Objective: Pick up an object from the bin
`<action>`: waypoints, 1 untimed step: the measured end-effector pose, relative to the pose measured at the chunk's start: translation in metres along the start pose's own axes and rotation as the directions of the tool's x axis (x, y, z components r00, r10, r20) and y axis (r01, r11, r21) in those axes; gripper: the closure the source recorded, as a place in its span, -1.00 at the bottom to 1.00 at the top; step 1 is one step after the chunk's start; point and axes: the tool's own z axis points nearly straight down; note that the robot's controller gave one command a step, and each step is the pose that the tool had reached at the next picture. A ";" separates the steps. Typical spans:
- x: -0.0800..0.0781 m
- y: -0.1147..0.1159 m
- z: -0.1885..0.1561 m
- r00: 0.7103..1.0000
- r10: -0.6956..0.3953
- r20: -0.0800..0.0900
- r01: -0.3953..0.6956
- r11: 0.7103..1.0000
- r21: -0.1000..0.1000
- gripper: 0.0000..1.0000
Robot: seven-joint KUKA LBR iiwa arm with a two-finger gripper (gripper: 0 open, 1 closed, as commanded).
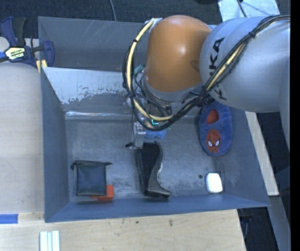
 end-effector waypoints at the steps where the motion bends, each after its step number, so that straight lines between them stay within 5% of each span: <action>1: -0.007 0.000 0.128 0.951 -0.310 0.002 0.310 0.951 0.001 -1.00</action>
Offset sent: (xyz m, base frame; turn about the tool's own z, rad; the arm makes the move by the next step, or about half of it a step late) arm 0.0073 0.0006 -0.1251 -0.3145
